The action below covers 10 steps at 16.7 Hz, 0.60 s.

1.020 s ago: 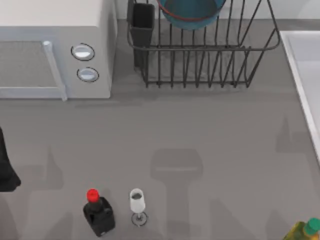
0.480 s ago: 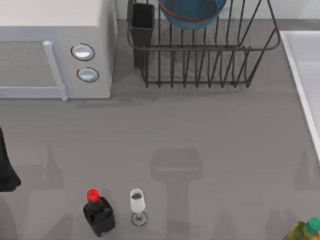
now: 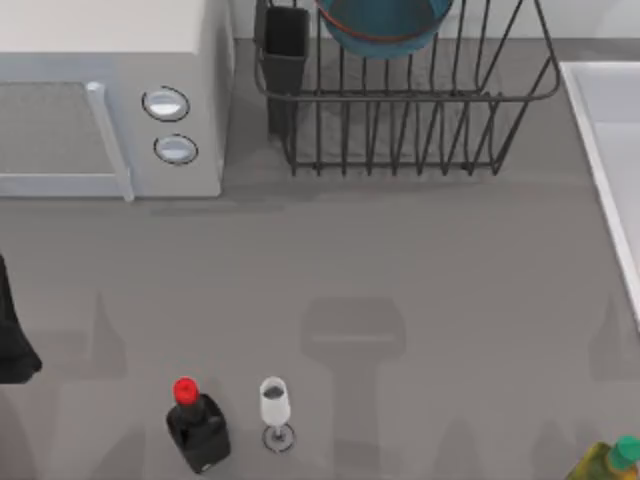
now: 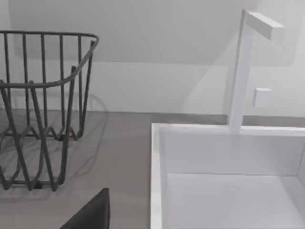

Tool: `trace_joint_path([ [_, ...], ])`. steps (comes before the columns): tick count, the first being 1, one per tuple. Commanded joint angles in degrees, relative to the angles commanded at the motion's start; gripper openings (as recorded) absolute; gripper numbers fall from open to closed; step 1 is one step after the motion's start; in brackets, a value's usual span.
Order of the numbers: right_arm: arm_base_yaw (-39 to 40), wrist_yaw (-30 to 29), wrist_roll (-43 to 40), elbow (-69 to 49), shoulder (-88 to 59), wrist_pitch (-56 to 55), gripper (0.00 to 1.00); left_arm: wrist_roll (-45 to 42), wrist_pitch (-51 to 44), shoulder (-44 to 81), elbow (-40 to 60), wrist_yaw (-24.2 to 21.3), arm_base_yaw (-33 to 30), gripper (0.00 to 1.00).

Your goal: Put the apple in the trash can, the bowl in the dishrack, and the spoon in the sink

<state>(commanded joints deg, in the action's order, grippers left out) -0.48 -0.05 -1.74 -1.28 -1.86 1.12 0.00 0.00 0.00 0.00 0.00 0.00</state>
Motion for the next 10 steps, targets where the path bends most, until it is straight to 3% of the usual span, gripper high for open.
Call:
trace_joint_path([
  [5,-5.18,0.01,-15.0,-8.34,-12.28,9.09,1.0,0.0,0.0,0.0,0.0,0.0,0.0,1.0],
  [10,-13.16,-0.28,-43.75,-20.37,-31.98,23.78,1.0,0.0,0.0,0.0,0.0,0.0,0.0,1.0],
])
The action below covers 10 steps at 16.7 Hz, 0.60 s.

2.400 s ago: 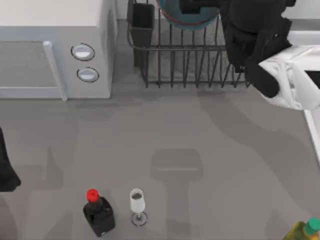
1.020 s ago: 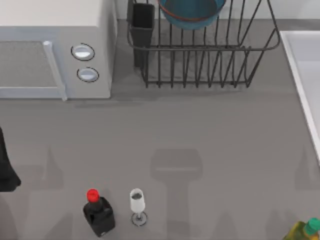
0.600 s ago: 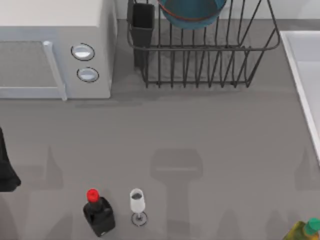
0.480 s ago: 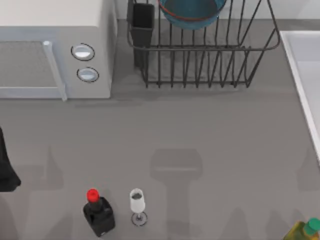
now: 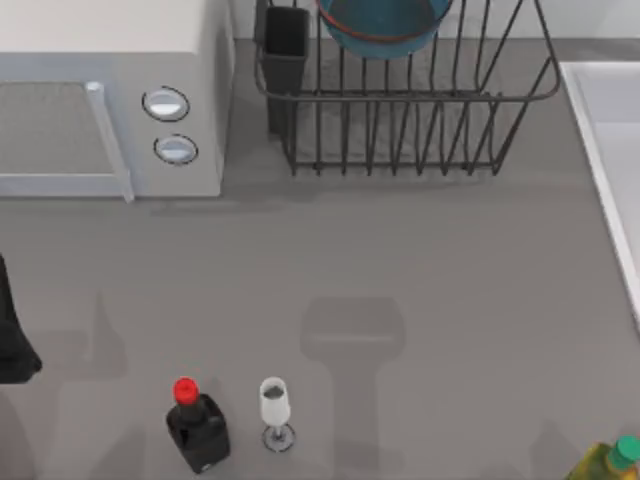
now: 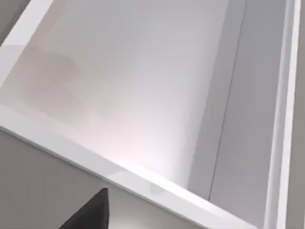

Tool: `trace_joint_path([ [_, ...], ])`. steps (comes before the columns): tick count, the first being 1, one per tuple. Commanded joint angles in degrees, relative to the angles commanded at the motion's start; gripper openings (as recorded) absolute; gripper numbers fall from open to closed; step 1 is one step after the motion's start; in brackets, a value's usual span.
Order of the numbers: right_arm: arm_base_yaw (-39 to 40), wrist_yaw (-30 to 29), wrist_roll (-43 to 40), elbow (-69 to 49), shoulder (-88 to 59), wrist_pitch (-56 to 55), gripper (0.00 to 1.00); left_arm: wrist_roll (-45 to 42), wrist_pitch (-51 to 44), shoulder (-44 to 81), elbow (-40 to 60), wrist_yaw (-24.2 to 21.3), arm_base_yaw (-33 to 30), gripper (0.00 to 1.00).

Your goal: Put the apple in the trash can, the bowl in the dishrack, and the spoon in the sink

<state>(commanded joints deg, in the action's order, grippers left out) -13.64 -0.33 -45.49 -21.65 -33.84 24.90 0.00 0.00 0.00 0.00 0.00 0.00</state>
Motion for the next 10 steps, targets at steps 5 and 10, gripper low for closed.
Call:
trace_joint_path([
  [5,-8.24,-0.68,-31.01,-12.31,-21.02,15.83,1.0,0.0,0.0,0.0,0.0,0.0,0.0,1.0],
  [10,-14.95,-0.72,-53.94,-23.02,-37.67,28.23,1.0,0.0,0.0,0.0,0.0,0.0,0.0,1.0],
])
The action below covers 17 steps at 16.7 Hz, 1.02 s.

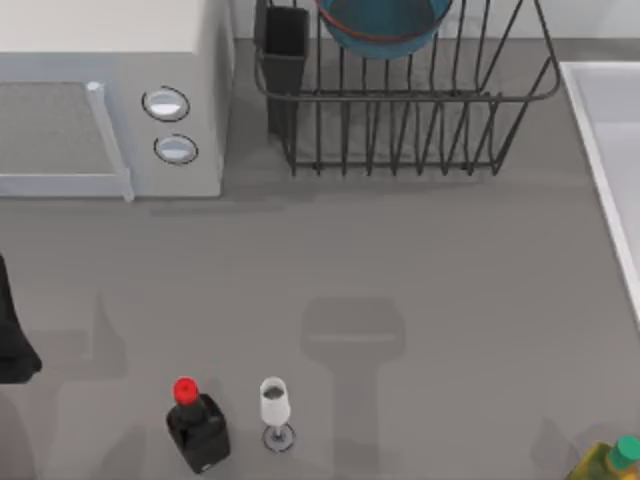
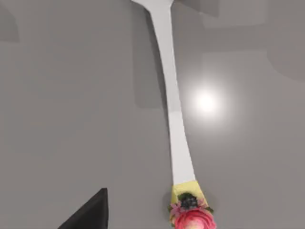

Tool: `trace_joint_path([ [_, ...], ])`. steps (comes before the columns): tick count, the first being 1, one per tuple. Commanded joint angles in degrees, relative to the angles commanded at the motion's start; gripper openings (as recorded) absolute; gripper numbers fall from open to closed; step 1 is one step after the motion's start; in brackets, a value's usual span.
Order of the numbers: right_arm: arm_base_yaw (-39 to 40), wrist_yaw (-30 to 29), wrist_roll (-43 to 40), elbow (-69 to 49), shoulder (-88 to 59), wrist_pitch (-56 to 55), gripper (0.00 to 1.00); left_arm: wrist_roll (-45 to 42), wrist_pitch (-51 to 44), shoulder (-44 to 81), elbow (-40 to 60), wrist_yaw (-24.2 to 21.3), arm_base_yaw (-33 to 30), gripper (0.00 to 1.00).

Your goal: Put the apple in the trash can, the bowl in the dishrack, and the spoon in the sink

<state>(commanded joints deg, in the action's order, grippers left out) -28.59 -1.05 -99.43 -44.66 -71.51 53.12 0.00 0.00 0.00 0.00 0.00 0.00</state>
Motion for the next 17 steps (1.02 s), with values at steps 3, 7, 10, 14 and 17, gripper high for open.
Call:
trace_joint_path([
  [3,-2.73,0.38,-9.39,-4.6,-6.47,4.75,1.0,0.0,0.0,0.0,0.0,0.0,0.0,1.0],
  [7,-4.14,0.74,-14.17,-7.07,-9.8,7.19,1.0,0.0,0.0,0.0,0.0,0.0,0.0,1.0],
  [10,-4.14,0.74,-14.17,-7.07,-9.8,7.19,1.0,0.0,0.0,0.0,0.0,0.0,0.0,1.0],
  [14,-3.95,0.74,-14.0,-5.57,-10.75,4.91,1.0,0.0,0.0,0.0,0.0,0.0,0.0,1.0],
  [17,-4.0,0.75,-13.92,-1.87,-14.09,-2.3,1.0,0.0,0.0,0.0,0.0,0.0,0.0,1.0],
])
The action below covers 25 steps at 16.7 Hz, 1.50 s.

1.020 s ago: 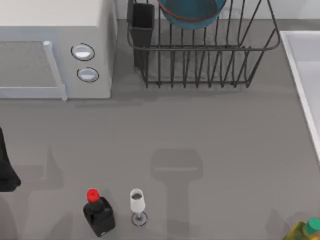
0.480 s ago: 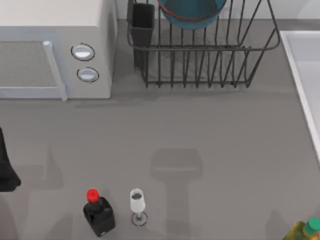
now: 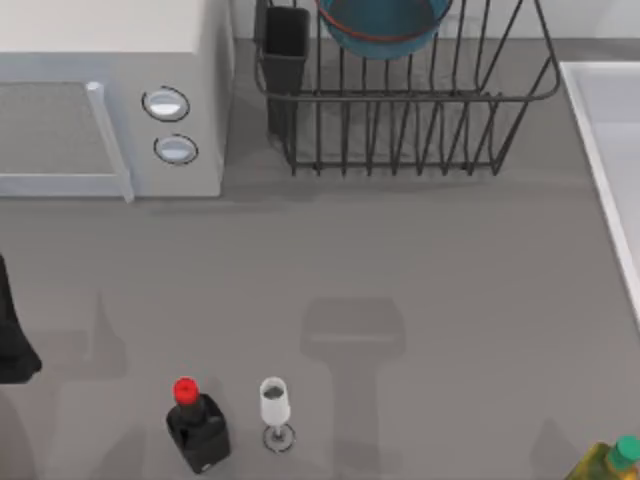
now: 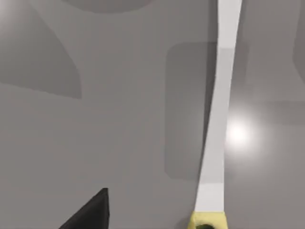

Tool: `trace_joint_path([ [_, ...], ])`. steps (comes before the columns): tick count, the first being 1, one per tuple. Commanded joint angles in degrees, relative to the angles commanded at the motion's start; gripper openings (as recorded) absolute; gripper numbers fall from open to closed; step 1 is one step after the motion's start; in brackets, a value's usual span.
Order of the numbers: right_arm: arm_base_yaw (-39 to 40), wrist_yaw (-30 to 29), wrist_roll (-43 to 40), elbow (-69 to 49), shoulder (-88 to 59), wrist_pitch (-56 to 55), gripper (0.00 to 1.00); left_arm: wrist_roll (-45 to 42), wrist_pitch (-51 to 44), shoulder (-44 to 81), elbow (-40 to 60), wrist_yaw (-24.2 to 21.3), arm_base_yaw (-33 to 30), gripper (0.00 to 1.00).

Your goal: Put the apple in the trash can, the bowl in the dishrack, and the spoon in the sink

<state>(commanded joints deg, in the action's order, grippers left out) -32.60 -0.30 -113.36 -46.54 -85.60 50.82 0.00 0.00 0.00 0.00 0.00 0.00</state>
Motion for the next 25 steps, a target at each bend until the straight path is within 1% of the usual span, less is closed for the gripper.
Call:
trace_joint_path([
  [4,-0.02,0.0,0.04,6.14,-5.58,-12.14,1.0,0.0,0.0,0.0,0.0,0.0,0.0,1.0],
  [6,-0.05,0.0,0.04,8.27,-7.52,-15.96,1.0,0.0,0.0,0.0,0.0,0.0,0.0,1.0],
  [11,-0.06,0.0,0.04,9.07,-8.25,-17.33,1.0,0.0,0.0,0.0,0.0,0.0,0.0,1.0],
  [24,-0.06,0.0,0.04,9.07,-8.25,-17.33,0.02,0.0,0.0,0.0,0.0,0.0,0.0,1.0],
  [25,-0.06,0.0,0.04,9.07,-8.25,-17.33,0.0,0.0,0.0,0.0,0.0,0.0,0.0,1.0],
])
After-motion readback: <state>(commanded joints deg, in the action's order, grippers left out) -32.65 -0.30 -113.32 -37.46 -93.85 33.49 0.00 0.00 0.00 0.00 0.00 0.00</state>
